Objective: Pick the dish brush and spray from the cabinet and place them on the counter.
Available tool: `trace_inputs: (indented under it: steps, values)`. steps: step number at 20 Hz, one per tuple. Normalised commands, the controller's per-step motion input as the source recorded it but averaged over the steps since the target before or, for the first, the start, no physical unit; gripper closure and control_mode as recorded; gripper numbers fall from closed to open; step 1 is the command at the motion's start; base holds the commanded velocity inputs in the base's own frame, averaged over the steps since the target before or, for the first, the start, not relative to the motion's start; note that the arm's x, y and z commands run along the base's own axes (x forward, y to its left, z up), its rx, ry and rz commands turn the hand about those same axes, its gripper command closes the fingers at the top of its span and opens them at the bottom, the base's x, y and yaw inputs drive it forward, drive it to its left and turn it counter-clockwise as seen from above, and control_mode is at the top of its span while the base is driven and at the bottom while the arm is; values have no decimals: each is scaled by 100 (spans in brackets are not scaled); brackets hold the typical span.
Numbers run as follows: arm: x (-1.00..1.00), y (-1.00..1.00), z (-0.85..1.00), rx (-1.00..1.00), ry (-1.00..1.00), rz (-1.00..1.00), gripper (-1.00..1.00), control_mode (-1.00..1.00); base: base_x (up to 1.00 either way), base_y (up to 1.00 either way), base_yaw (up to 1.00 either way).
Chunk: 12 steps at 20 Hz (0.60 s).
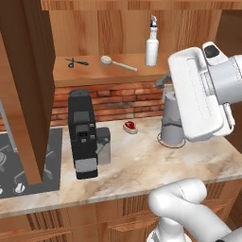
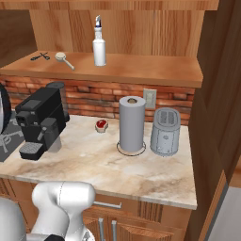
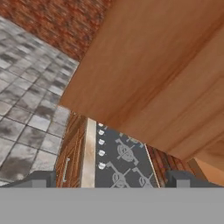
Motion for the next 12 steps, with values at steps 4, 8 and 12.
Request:
trace_inputs:
  steps: [4, 8, 12]
  values:
    - [0, -36, -2, 1, 0, -16, -100, -100, 0, 0, 0]
    - [3, -28, -24, 10, 0, -18, -100, -100, 0, 0, 0]
    - [12, -22, -35, 15, -1, -18, -100, -100, 0, 0, 0]
